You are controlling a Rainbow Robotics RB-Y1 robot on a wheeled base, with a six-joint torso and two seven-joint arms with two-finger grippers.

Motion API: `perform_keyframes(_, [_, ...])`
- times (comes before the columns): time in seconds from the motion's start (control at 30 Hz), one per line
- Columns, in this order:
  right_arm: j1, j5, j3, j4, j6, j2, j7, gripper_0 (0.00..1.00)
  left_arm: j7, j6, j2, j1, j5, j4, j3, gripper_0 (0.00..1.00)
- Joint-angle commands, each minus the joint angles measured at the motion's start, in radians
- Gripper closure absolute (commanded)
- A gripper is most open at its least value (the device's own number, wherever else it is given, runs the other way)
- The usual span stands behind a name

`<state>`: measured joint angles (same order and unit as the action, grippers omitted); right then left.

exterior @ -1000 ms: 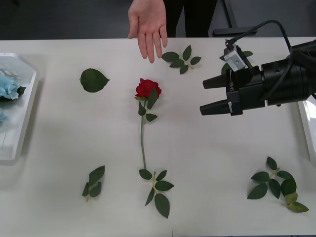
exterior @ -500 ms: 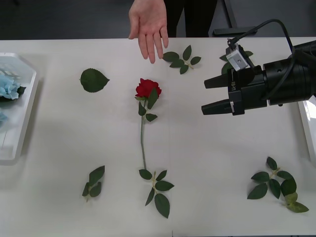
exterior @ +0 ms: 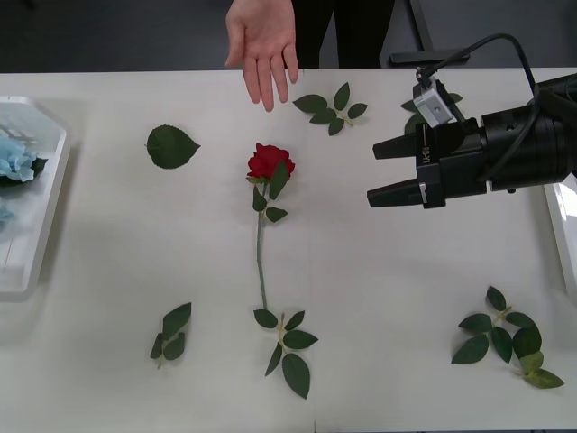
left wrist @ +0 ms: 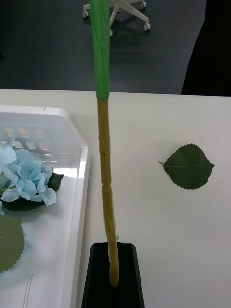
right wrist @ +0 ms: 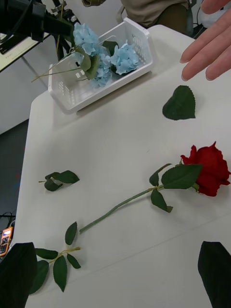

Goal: Place the red flowers into the right box and the blue flowers into the left box. If a person shows an open palm, hand one flower to the person first, then continue sorting.

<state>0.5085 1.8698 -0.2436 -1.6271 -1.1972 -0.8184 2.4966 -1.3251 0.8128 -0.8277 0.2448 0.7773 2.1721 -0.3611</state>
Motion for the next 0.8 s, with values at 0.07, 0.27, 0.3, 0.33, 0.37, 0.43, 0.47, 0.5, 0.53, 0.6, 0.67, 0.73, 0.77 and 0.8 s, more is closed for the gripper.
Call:
perform_keyframes(0.07, [-0.001,0.019,0.020,-0.011,0.016,-0.036,0.027,0.03,0.050,0.005,-0.037,0.019,0.005,0.005,-0.012,1.00])
perform_keyframes(0.27, [-0.001,0.019,0.021,-0.011,0.019,-0.036,0.027,0.03,0.050,0.005,-0.037,0.019,0.005,0.005,-0.012,1.00])
perform_keyframes(0.3, [-0.001,0.019,0.021,-0.011,0.019,-0.036,0.025,0.03,0.050,0.005,-0.037,0.019,0.005,0.005,-0.012,1.00])
perform_keyframes(0.33, [-0.001,0.020,0.021,-0.013,0.022,-0.036,0.025,0.03,0.050,0.005,-0.037,0.019,0.005,0.005,-0.012,1.00])
perform_keyframes(0.37, [-0.001,0.020,0.021,-0.013,0.024,-0.034,0.027,0.03,0.050,0.005,-0.037,0.019,0.005,0.005,-0.012,1.00])
perform_keyframes(0.43, [-0.001,0.022,0.021,-0.011,0.025,-0.036,0.025,0.03,0.050,0.005,-0.037,0.019,0.005,0.005,-0.012,1.00])
perform_keyframes(0.47, [-0.001,0.025,0.021,-0.013,0.025,-0.036,0.025,0.03,0.050,0.005,-0.037,0.019,0.005,0.005,-0.012,1.00])
perform_keyframes(0.5, [-0.001,0.023,0.020,-0.011,0.025,-0.036,0.025,0.03,0.050,0.005,-0.037,0.019,0.005,0.005,-0.012,1.00])
perform_keyframes(0.53, [0.001,0.025,0.020,-0.013,0.025,-0.036,0.025,0.03,0.050,0.005,-0.037,0.019,0.005,0.005,-0.012,1.00])
perform_keyframes(0.6, [-0.001,0.023,0.021,-0.013,0.027,-0.036,0.025,0.03,0.050,0.005,-0.037,0.019,0.005,0.005,-0.012,1.00])
perform_keyframes(0.67, [-0.001,0.025,0.020,-0.011,0.027,-0.034,0.022,0.03,0.050,0.005,-0.037,0.019,0.005,0.005,-0.012,1.00])
perform_keyframes(0.73, [-0.001,0.025,0.020,-0.011,0.027,-0.036,0.022,0.03,0.050,0.005,-0.037,0.019,0.005,0.005,-0.012,1.00])
perform_keyframes(0.77, [-0.001,0.025,0.021,-0.013,0.027,-0.034,0.024,0.03,0.050,0.005,-0.037,0.019,0.005,0.005,-0.012,1.00])
perform_keyframes(0.8, [-0.001,0.025,0.020,-0.013,0.025,-0.036,0.025,0.03,0.050,0.005,-0.037,0.019,0.005,0.005,-0.012,1.00])
